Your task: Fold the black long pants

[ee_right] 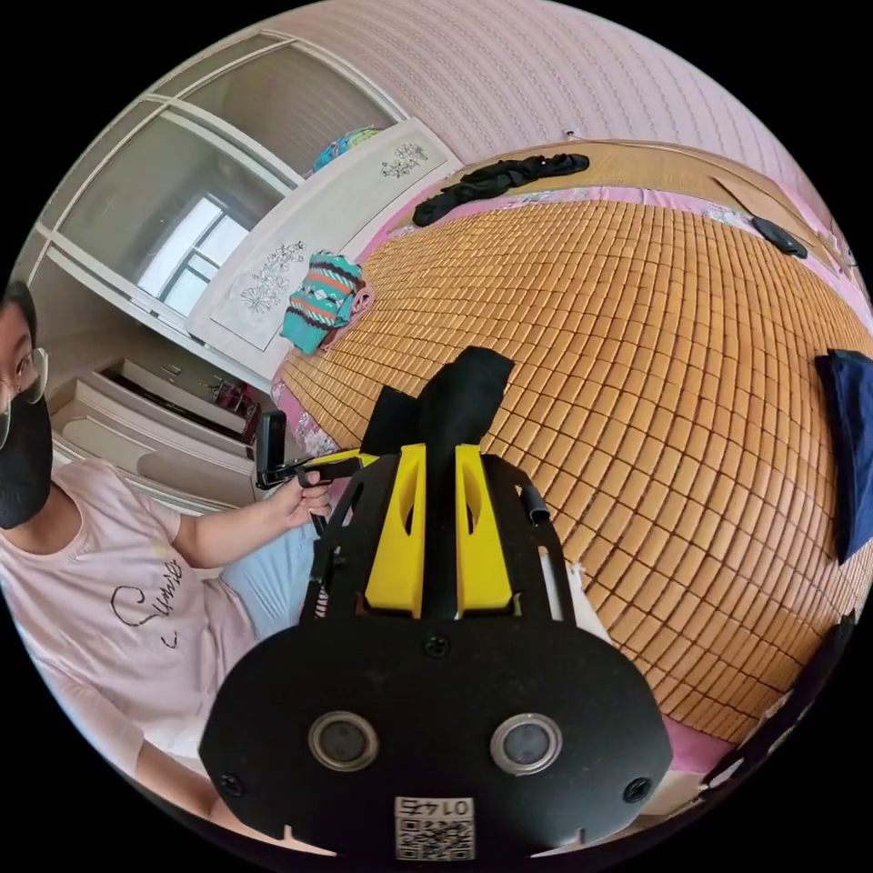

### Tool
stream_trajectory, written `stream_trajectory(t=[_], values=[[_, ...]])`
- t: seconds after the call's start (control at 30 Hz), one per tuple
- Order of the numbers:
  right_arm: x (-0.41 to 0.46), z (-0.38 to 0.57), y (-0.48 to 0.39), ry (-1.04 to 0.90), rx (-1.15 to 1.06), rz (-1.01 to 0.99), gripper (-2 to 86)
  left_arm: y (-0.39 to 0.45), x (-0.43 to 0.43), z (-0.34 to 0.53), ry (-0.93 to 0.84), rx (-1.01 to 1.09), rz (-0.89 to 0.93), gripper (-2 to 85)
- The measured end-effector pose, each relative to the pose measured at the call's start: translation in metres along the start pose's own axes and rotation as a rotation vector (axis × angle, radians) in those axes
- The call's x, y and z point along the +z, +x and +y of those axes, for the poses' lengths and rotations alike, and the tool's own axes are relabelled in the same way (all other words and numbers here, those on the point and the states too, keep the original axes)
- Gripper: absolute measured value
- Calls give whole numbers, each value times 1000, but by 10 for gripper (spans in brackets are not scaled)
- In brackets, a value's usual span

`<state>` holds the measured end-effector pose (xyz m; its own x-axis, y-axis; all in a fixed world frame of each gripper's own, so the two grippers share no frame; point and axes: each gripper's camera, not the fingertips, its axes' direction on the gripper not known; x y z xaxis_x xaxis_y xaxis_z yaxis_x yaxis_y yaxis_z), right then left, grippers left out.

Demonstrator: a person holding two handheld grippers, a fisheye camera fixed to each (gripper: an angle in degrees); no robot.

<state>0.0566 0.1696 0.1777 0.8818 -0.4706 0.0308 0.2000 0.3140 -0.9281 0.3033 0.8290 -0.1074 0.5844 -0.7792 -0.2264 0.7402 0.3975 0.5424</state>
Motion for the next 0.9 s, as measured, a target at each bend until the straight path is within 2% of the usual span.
stream_trajectory(t=[0.23,0.3,0.37,0.43,0.5,0.6,0.8,0.9], values=[[-201,-72,36,-133,26,488,59,146,151,-87,104,118,221,78],[-247,-100,64,-133,84,640,69,181,193,-122,115,75,290,91],[-286,-128,114,-164,267,827,99,210,240,-160,50,96,280,98],[-298,-131,148,-204,452,915,137,211,261,-172,-21,104,219,99],[-300,-124,157,-168,519,877,166,199,263,-172,-73,109,183,98],[-287,-110,138,-110,453,716,178,174,229,-159,-85,201,117,92],[-224,-47,0,-57,209,598,171,118,72,-101,-51,357,-17,87],[-171,-10,-72,-78,132,505,145,91,-37,-53,-13,379,-164,82]])
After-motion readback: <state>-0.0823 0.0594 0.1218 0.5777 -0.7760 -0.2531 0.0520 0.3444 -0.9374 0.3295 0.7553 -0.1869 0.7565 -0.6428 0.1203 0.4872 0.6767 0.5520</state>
